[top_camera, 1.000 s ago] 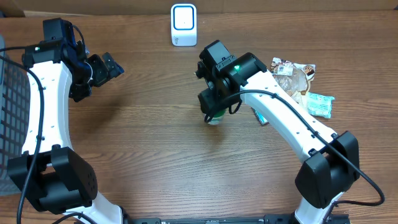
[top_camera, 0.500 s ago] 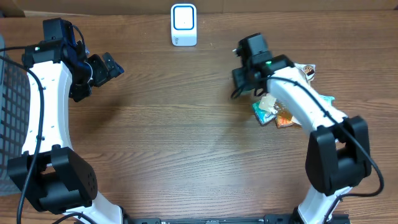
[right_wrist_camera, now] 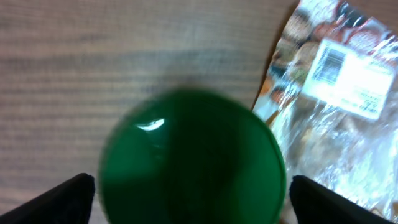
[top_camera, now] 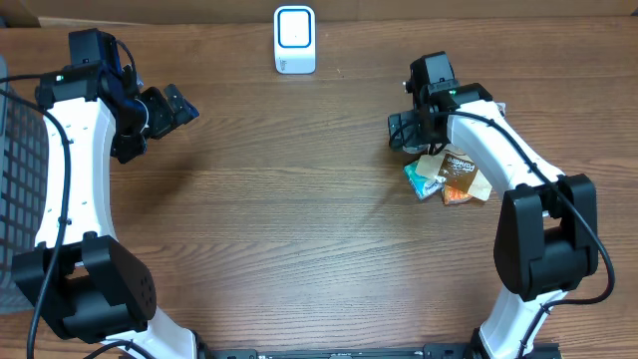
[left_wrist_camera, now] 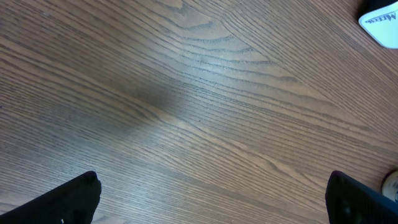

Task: Scan the item barcode

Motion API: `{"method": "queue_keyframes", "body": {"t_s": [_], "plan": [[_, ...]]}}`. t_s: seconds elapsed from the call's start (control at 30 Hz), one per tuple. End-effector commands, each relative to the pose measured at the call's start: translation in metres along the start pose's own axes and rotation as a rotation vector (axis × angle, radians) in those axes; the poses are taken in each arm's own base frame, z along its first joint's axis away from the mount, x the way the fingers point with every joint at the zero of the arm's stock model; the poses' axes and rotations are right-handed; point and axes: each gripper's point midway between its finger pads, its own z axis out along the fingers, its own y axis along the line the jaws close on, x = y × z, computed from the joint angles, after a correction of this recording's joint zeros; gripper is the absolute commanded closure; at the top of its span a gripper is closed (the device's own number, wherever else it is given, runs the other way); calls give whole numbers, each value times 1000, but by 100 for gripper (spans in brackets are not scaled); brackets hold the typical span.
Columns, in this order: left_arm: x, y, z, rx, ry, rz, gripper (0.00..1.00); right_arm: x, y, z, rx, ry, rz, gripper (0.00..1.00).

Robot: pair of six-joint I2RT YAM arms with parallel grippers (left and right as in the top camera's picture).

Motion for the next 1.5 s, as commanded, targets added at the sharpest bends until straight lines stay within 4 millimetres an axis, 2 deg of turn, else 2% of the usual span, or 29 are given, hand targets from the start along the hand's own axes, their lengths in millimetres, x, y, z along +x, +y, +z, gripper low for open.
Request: {"method": "queue_keyframes", "body": {"t_s": [0.0, 0.1, 0.17, 0.27, 0.3, 0.43, 0.53, 0.67, 0.8, 0.93, 1.0, 1.23, 1.47], "plan": [[-1, -6, -3, 2, -12, 22, 0, -27, 4, -23, -43, -71, 15, 0], [-1, -6, -3, 2, -12, 22, 0, -52, 7, -60, -79, -154, 22, 0], [-1, -6, -3, 2, -12, 22, 0, -69, 9, -99, -118, -223, 23, 0], [-1, -6, -3, 2, -12, 22, 0, -80, 12, -161, -160, -299, 18, 0], [-1, -6, -3, 2, -12, 22, 0, -79, 13, -197, -176, -329, 12, 0], [-1, -6, -3, 2, -12, 22, 1, -59, 7, -279, -206, -396, 65, 0], [-1, -6, -3, 2, -12, 22, 0, -40, 0, -328, -236, -455, 154, 0], [0, -6, -3, 3, -11, 23, 1, -22, -7, -374, -259, -566, 177, 0], [0, -6, -3, 3, -11, 23, 0, -8, -8, -401, -283, -630, 173, 0], [-1, -6, -3, 3, -11, 23, 0, 2, 9, -417, -398, -642, 131, 0], [-1, -6, -3, 3, -11, 23, 0, 5, 12, -418, -418, -635, 123, 0], [0, -6, -3, 3, -11, 23, 0, 14, 5, -409, -368, -594, 138, 0], [0, -6, -3, 3, -11, 23, 1, 16, 0, -411, -344, -602, 147, 0]]}}
